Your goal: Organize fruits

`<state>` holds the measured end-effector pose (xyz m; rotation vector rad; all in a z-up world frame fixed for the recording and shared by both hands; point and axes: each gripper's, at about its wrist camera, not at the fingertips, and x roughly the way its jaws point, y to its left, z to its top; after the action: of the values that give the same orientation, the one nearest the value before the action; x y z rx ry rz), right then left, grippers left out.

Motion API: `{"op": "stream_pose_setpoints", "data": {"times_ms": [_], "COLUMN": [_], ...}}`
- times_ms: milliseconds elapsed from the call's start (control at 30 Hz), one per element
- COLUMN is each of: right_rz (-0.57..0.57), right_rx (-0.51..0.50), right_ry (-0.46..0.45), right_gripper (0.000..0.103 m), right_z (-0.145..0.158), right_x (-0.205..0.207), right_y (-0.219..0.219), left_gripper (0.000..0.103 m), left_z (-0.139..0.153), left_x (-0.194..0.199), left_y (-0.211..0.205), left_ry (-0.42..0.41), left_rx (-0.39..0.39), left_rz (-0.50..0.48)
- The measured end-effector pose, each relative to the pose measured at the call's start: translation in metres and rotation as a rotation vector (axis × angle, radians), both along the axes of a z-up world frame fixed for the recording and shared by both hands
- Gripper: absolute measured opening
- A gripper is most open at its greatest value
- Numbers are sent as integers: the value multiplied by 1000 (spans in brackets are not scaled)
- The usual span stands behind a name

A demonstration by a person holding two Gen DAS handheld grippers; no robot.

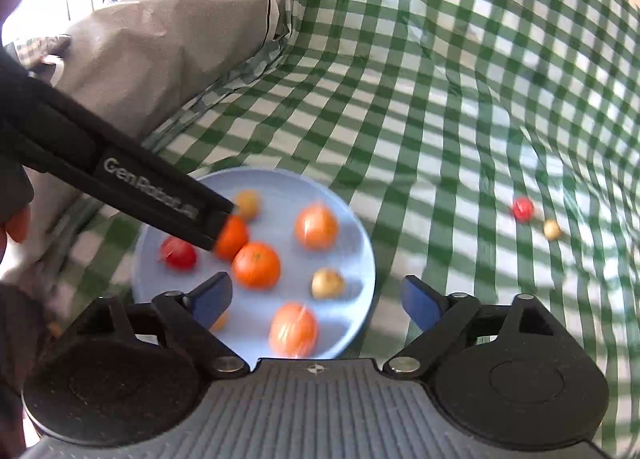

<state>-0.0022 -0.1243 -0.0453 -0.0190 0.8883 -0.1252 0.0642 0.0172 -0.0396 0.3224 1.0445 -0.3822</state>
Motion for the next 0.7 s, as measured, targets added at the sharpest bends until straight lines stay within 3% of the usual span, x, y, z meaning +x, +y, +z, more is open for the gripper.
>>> {"op": "stream_pose_setpoints", "data": {"times_ms": [300,467,700], "right_rz": [-9,-55,-109], "right_rx": [-19,-19,-8], "right_ry": [-65,-111,-164], "right_gripper": [100,100,100], "right_z": [33,44,55], "right_x": [-73,-91,-114], "right_y": [23,20,18], "left_gripper": [103,103,103], "left_z": [14,29,36], "left_x": [-59,-76,-97], "left_y": [30,35,26], "left_ry": [-34,-71,-98], "left_rx": [92,71,85], "left_rz": [39,59,13]}}
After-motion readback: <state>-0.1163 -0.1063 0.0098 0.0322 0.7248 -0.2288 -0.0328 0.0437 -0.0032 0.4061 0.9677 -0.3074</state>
